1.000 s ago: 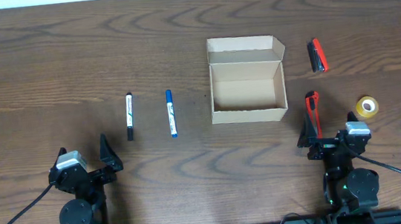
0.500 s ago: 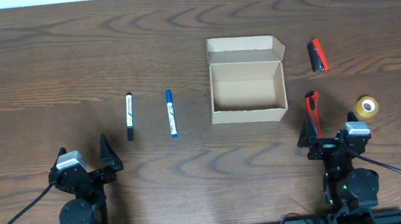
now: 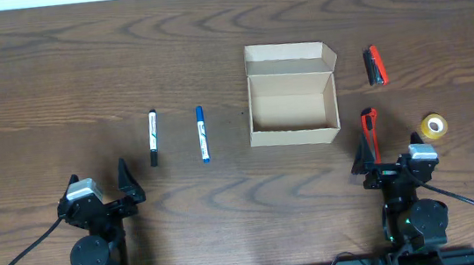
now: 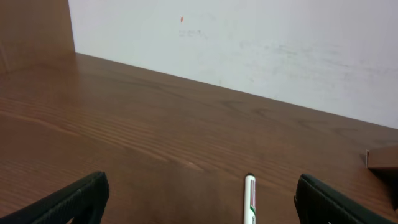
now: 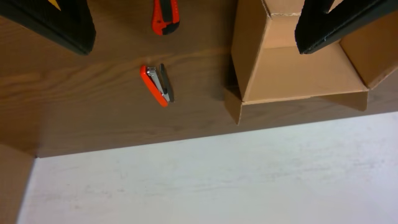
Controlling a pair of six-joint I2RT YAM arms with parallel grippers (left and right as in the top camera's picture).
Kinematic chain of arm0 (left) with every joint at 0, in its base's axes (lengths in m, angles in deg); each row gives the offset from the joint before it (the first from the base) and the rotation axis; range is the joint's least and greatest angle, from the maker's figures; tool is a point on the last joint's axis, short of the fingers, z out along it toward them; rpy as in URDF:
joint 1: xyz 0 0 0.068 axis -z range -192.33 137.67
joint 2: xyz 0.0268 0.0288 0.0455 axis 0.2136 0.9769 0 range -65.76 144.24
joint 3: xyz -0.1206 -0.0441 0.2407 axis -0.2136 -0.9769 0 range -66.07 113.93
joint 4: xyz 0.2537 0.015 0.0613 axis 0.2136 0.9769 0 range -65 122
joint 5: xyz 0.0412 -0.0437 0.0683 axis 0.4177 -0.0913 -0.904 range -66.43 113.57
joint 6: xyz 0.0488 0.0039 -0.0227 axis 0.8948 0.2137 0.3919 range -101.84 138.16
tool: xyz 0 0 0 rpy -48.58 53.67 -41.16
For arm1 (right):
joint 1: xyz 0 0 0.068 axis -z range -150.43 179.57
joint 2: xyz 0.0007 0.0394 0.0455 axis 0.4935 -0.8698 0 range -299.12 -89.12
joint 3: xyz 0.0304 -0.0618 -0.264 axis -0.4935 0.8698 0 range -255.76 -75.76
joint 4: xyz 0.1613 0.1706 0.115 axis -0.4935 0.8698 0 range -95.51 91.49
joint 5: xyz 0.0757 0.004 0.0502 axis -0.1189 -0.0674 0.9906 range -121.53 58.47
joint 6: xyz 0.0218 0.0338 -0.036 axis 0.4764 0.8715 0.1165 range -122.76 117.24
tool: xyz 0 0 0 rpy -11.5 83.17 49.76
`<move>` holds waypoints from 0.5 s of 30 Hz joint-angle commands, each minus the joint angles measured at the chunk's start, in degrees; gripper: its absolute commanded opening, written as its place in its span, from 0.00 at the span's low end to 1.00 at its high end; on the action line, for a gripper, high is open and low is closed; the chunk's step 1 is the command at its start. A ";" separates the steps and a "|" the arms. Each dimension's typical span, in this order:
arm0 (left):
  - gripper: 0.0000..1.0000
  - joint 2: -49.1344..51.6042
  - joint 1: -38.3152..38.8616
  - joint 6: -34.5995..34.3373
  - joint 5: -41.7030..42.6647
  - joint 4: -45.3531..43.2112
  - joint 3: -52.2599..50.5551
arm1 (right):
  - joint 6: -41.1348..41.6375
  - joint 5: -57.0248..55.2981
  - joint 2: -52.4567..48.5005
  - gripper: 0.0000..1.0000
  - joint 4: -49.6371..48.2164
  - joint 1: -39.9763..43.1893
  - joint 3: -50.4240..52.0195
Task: Pack container
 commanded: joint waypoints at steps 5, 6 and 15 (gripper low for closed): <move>0.95 -0.42 -0.39 0.20 0.57 3.13 -0.68 | -0.02 0.15 0.33 0.99 0.04 0.48 0.24; 0.95 -0.42 -0.39 0.20 0.57 3.13 -0.68 | -0.02 0.17 0.33 0.99 0.04 0.48 0.24; 0.95 -0.42 -0.39 0.20 0.57 3.13 -0.68 | -1.62 12.87 0.24 0.99 3.65 0.48 -4.33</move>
